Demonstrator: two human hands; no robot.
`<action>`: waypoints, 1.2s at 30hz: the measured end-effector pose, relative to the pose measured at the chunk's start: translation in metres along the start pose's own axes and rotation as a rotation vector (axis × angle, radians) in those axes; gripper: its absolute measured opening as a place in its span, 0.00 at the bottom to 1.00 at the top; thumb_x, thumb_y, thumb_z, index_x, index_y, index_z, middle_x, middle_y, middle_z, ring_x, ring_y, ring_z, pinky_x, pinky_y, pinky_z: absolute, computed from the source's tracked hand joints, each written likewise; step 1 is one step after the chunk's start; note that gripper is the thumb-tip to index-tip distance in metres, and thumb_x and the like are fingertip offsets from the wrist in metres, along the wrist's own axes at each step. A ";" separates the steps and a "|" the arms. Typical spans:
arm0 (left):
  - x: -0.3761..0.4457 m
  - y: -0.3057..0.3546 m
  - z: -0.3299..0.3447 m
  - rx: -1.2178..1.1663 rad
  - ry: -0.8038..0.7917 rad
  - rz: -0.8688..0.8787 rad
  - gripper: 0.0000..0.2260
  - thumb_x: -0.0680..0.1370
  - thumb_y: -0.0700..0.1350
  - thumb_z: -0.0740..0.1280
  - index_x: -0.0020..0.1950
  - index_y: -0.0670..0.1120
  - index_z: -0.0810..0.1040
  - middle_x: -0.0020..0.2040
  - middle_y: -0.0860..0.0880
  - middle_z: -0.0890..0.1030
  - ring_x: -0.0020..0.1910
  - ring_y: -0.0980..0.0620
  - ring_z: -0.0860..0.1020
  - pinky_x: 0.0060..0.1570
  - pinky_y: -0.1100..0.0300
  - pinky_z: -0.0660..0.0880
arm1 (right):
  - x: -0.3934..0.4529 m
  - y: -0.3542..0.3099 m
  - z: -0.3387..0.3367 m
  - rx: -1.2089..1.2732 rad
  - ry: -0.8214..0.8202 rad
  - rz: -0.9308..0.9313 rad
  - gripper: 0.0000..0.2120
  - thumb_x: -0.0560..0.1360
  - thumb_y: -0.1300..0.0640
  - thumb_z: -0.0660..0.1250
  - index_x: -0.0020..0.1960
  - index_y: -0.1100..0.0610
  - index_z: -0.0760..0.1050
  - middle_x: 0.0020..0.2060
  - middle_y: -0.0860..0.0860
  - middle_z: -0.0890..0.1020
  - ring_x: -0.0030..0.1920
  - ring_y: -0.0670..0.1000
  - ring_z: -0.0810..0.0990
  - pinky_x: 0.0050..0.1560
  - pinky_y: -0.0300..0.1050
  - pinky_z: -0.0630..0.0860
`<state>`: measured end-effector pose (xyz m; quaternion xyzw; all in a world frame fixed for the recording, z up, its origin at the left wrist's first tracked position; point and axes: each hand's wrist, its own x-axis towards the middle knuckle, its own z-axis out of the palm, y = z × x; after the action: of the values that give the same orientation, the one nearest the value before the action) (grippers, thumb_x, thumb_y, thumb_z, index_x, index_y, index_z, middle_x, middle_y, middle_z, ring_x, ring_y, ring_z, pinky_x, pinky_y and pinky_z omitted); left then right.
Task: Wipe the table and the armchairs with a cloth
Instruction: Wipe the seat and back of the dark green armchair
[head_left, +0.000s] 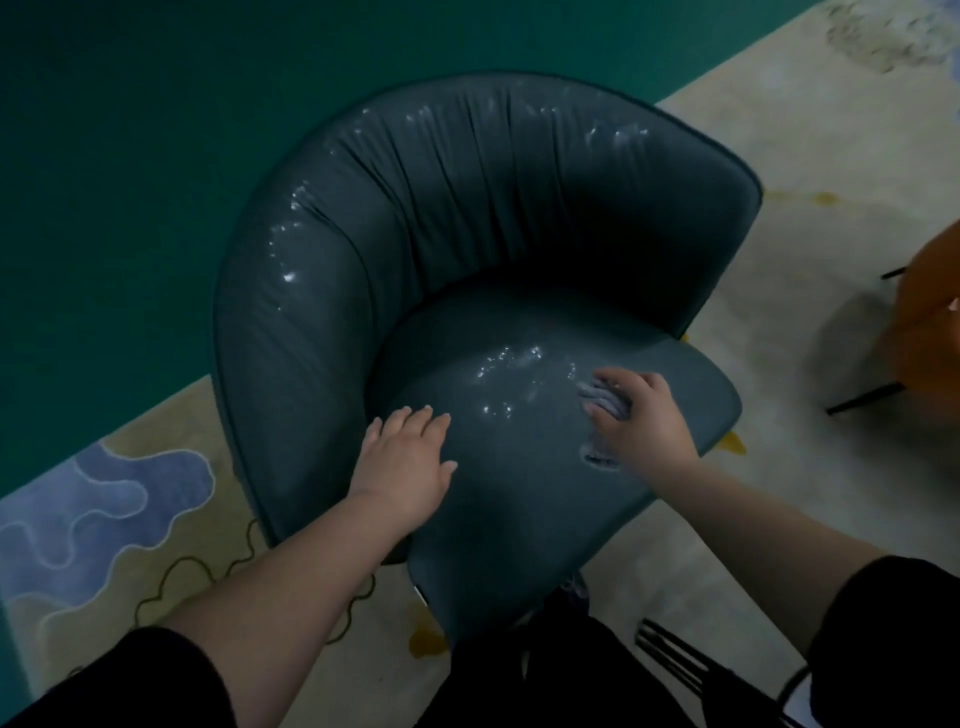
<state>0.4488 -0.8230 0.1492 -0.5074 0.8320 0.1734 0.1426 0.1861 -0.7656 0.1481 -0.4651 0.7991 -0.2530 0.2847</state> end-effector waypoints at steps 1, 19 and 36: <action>0.008 0.000 0.005 -0.010 -0.002 -0.011 0.28 0.80 0.57 0.56 0.77 0.52 0.53 0.77 0.49 0.55 0.76 0.47 0.52 0.74 0.48 0.49 | 0.008 0.004 0.003 0.012 -0.006 0.006 0.20 0.73 0.52 0.70 0.63 0.47 0.71 0.54 0.46 0.67 0.48 0.44 0.71 0.53 0.36 0.66; 0.171 -0.018 0.147 -0.208 -0.155 -0.357 0.42 0.72 0.62 0.68 0.77 0.59 0.44 0.78 0.49 0.45 0.76 0.44 0.48 0.72 0.44 0.54 | 0.144 0.103 0.111 0.016 -0.272 -0.097 0.10 0.70 0.56 0.73 0.49 0.52 0.76 0.47 0.48 0.78 0.44 0.45 0.76 0.41 0.30 0.68; 0.197 -0.042 0.204 -0.230 -0.109 -0.311 0.47 0.66 0.64 0.72 0.75 0.65 0.44 0.77 0.54 0.37 0.75 0.40 0.42 0.71 0.47 0.57 | 0.138 0.120 0.231 -0.174 -0.419 -0.665 0.21 0.72 0.51 0.71 0.64 0.56 0.76 0.68 0.57 0.71 0.69 0.61 0.67 0.68 0.57 0.65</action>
<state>0.4119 -0.9091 -0.1211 -0.6327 0.7093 0.2703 0.1535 0.2178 -0.8679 -0.1266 -0.7622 0.5481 -0.1624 0.3038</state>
